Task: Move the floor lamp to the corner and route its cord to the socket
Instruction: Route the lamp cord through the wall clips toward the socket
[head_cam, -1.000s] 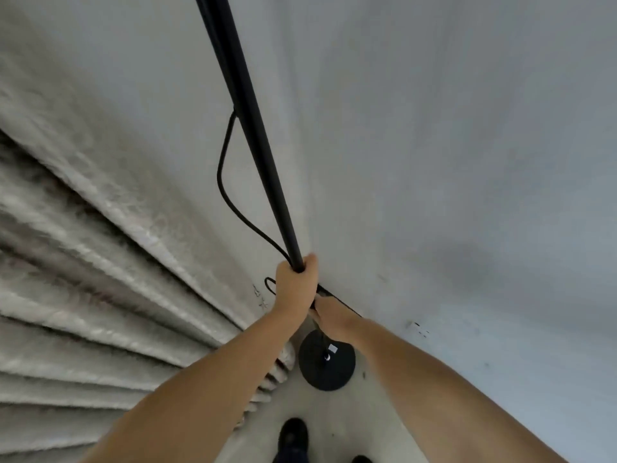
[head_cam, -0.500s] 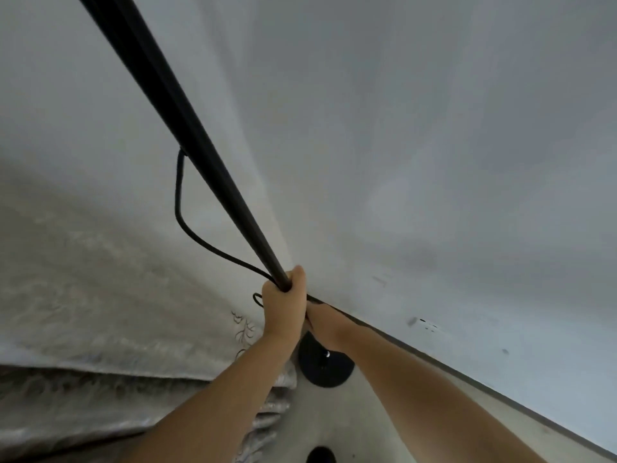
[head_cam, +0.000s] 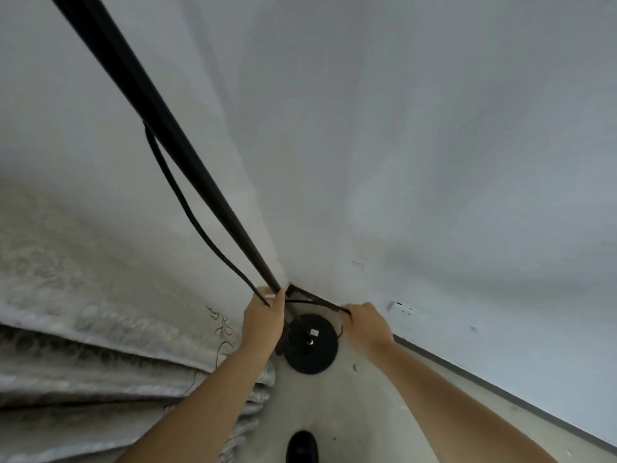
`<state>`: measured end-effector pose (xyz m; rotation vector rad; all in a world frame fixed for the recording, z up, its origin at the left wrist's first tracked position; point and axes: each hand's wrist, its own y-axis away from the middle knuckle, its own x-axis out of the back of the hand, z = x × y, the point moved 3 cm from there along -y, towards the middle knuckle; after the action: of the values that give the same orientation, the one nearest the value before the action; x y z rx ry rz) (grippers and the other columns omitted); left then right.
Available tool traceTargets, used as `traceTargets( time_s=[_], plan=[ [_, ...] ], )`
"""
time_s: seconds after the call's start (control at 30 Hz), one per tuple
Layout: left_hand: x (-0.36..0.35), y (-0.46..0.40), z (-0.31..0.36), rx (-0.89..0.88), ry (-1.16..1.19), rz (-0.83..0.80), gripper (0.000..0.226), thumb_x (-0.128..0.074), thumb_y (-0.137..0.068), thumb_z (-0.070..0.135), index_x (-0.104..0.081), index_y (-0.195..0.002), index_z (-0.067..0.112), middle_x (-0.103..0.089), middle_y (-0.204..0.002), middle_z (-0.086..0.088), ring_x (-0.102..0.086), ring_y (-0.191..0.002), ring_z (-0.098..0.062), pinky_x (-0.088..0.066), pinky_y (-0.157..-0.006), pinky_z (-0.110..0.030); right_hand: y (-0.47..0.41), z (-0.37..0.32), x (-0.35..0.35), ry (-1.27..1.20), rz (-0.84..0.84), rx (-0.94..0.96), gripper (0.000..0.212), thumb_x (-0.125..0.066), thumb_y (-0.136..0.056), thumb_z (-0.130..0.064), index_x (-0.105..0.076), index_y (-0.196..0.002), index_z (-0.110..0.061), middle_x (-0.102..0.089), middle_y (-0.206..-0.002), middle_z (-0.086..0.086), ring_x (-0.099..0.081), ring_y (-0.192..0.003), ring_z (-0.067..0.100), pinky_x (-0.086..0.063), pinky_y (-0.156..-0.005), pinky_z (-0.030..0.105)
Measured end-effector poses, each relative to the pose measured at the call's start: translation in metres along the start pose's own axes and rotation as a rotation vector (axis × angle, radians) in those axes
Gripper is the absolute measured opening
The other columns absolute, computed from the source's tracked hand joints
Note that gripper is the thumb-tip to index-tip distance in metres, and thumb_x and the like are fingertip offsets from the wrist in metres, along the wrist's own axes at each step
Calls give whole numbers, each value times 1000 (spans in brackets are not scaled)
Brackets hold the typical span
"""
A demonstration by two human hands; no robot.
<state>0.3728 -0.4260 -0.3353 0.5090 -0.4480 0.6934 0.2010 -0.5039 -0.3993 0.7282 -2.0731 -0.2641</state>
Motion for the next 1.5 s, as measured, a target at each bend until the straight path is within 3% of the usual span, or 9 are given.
traceTargets(
  time_s=[0.13, 0.3, 0.43, 0.63, 0.77, 0.83, 1.0, 1.23, 1.5],
  plan=[
    [-30, 20, -37, 93, 129, -13, 26, -42, -95, 19, -54, -73, 11, -56, -77, -9, -50, -66, -17, -42, -59, -31, 4, 66, -2, -253, 63, -188, 27, -34, -94, -19, -56, -82, -10, -69, -88, 16, -62, -77, 30, -45, -64, 32],
    [-80, 7, -32, -194, 574, -44, 19, -49, -95, 20, -67, -89, 21, -72, -84, 2, -69, -83, -18, -54, -76, -26, -16, 179, -31, -443, 148, -392, 18, -40, -92, -11, -54, -84, -4, -63, -64, 12, -62, -54, 25, -56, -66, 38],
    [-119, -25, -34, -428, 703, 19, 20, -61, -87, 22, -65, -76, 37, -66, -63, 8, -65, -68, -12, -54, -77, -22, -46, 219, -65, -299, 113, -199, 17, -50, -90, -17, -56, -74, -19, -62, -55, 1, -59, -46, 12, -53, -62, 29],
    [-225, -83, -95, -446, 553, -120, 22, -54, -93, 26, -64, -75, 20, -58, -66, 2, -57, -58, -7, -51, -56, -18, -103, 185, -70, -455, 112, 278, 7, -64, -85, -33, -67, -87, -27, -49, -50, -12, -45, -45, 4, -40, -49, 18],
    [-261, -118, -104, -577, 491, -129, 40, -54, -92, 37, -58, -56, 20, -44, -39, 6, -40, -34, -8, -36, -39, -23, -134, 156, -51, -417, 172, 520, 14, -57, -91, -33, -65, -102, -34, -56, -59, -12, -49, -49, 3, -41, -48, 14],
    [-268, -125, -95, -635, 472, -153, 52, -52, -92, 38, -53, -43, 22, -39, -33, 9, -36, -33, -8, -31, -40, -25, -143, 143, -47, -315, 256, 570, 16, -51, -95, -29, -66, -91, -28, -52, -57, -10, -46, -49, 6, -38, -50, 15],
    [-272, -135, -76, -495, 542, -312, 49, -51, -93, 41, -48, -50, 16, -36, -31, 9, -32, -34, -14, -25, -35, -18, -146, 132, -23, -88, 500, 471, 27, -50, -95, -26, -71, -87, -11, -43, -57, -9, -39, -53, 6, -34, -51, 12],
    [-264, -167, -65, -508, 604, -215, 53, -55, -90, 43, -51, -50, 9, -39, -28, 6, -38, -26, -11, -31, -32, -16, -156, 128, -6, -83, 812, 427, 27, -54, -91, -24, -70, -77, -8, -51, -56, -4, -43, -51, 7, -36, -54, 17],
    [-284, -171, -69, -660, 604, -299, 39, -65, -85, 31, -62, -55, 7, -53, -40, 3, -45, -34, -15, -38, -37, -21, -165, 129, -10, -77, 789, 261, 32, -50, -90, -20, -72, -73, -5, -48, -45, -2, -42, -40, 11, -34, -44, 22]
  ],
)
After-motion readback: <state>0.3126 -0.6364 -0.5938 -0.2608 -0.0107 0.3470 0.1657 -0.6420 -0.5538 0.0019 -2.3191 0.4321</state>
